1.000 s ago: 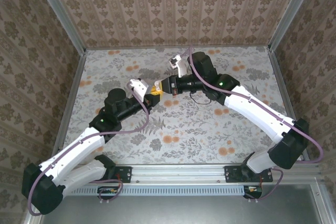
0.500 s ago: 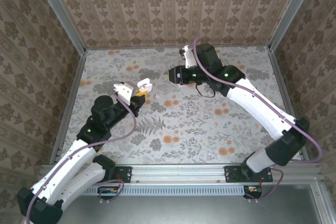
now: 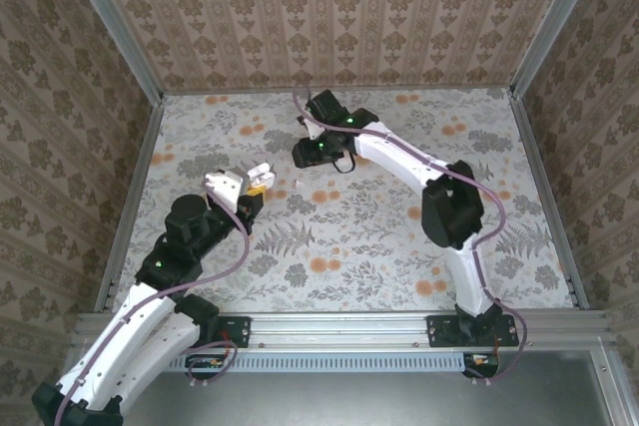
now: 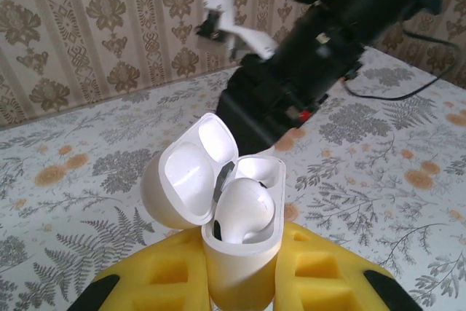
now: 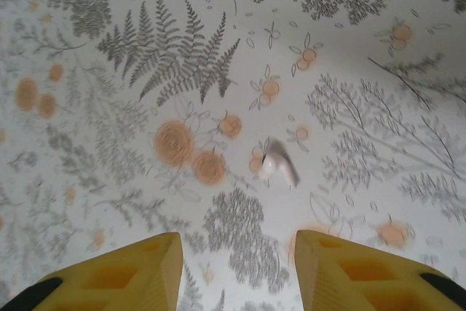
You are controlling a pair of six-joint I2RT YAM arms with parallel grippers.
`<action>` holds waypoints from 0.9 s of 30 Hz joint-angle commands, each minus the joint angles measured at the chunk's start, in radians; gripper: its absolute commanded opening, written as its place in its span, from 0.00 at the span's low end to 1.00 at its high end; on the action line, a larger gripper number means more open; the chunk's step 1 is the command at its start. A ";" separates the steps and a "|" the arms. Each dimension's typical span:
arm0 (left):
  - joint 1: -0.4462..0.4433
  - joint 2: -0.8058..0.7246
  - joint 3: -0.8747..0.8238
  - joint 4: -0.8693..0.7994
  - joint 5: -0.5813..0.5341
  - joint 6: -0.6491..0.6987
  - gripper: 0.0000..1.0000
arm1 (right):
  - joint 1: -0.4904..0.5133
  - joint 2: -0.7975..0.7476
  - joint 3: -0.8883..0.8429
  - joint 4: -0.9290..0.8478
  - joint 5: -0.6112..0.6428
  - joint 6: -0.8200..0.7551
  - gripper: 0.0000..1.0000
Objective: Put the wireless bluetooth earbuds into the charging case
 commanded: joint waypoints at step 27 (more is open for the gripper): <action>0.049 0.019 -0.029 0.022 0.036 0.015 0.00 | 0.066 0.473 0.478 -0.297 0.124 -0.201 0.44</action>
